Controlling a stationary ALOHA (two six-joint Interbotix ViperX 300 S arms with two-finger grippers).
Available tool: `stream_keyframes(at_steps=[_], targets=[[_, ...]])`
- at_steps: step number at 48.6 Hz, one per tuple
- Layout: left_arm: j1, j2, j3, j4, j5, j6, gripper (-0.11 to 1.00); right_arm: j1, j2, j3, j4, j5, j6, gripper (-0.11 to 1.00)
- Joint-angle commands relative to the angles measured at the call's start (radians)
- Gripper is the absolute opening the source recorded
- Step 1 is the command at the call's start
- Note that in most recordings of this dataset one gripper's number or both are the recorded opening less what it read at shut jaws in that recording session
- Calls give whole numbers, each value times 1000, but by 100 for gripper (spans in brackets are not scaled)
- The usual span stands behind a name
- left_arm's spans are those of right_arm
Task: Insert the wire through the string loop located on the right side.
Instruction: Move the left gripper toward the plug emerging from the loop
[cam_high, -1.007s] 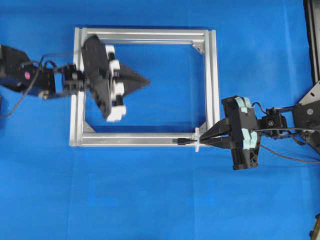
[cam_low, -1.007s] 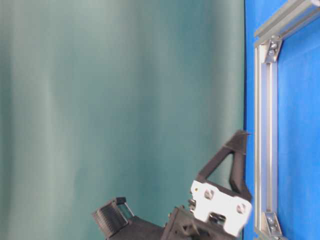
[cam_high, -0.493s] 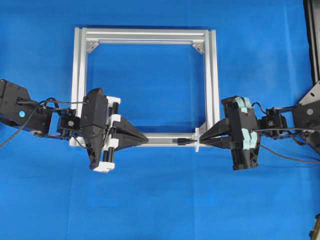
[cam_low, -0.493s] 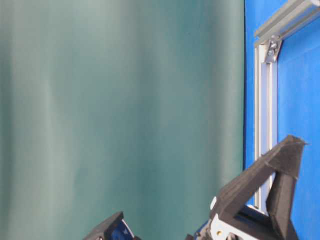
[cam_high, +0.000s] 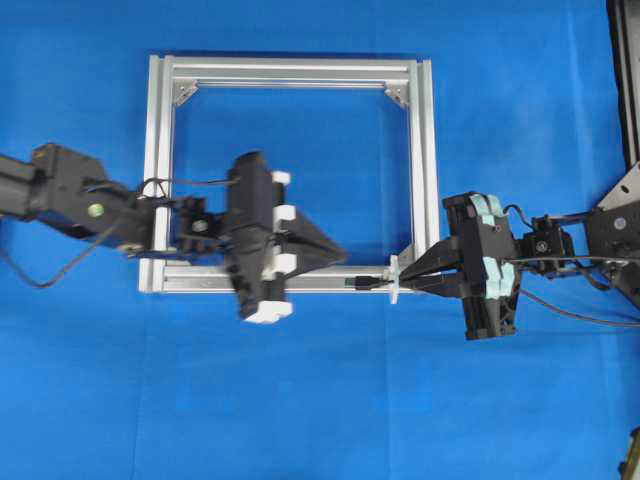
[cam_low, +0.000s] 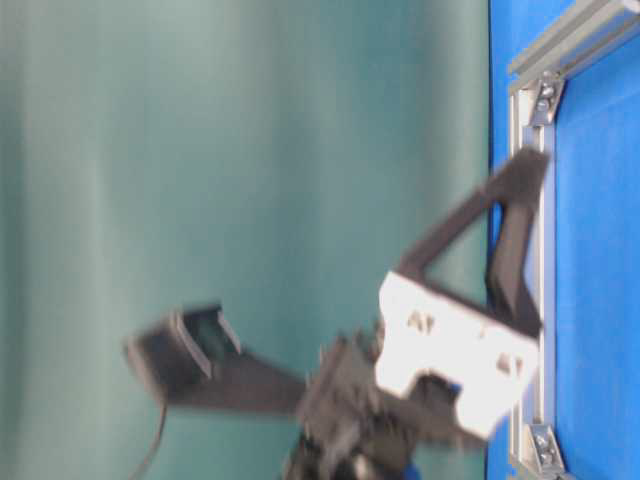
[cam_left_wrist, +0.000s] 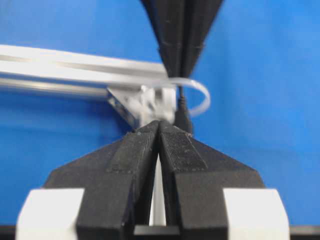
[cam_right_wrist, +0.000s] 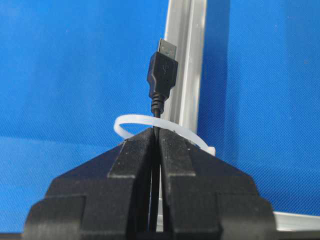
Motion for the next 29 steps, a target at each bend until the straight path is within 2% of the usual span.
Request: stream_keyframes(at_steps=[1, 12, 18, 20, 24, 29], targets=[[12, 6, -86, 2, 48, 14, 0, -3, -9, -14, 0, -11, 2, -3], [6, 32, -152, 6, 98, 34, 1, -3, -9, -14, 0, -11, 2, -3], [-2, 29, -141, 6, 97, 29, 9, -3, -8, -14, 0, -11, 2, -3], [-5, 29, -141, 6, 98, 23, 15, -3, -8, -15, 0, -11, 2, -3], [-11, 29, -141, 8, 97, 20, 34, -3, -9, -14, 0, -11, 2, -3], [-21, 31, -141, 6, 97, 21, 67, -3, -8, -15, 0, -11, 2, -3]])
